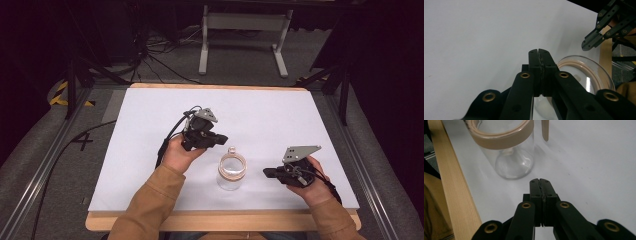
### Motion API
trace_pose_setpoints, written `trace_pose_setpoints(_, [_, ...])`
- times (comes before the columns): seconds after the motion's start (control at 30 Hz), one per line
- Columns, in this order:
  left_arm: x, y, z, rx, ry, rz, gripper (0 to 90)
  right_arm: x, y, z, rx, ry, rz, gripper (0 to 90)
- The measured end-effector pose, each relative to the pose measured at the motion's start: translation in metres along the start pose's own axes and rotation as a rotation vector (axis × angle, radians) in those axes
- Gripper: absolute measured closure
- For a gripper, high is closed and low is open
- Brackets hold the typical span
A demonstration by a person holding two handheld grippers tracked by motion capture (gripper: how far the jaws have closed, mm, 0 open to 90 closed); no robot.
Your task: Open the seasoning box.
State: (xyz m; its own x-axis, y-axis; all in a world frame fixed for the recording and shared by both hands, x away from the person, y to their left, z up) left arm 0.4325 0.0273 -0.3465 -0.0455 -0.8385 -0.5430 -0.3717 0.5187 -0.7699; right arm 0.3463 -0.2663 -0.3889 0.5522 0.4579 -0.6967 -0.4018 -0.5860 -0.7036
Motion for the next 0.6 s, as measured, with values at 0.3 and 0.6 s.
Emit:
trace_pose_setpoints(0.3, [0.020, -0.002, 0.004, -0.011, 0.038, 0.018, 88.6, 0.001, 0.004, 0.003, 0.001, 0.000, 0.014, 89.2])
trace_pose_setpoints(0.6, [0.022, -0.002, 0.006, -0.014, 0.032, 0.028, 87.2, 0.003, 0.003, 0.009, -0.011, -0.013, 0.017, 89.2])
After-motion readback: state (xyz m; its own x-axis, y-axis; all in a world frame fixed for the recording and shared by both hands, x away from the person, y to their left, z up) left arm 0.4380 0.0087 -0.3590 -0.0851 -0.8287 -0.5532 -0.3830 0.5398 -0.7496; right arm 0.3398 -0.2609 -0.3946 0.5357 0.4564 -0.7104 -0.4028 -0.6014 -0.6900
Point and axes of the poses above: each handheld gripper's, and its own axes: x roughly forward along the jaws, y roughly out of its underside, z roughly to its left, the point moved 1 cm from there along x, roughly forward along the jaws, and after that the axes turned 14 degrees about y, right-handed, at the moved point
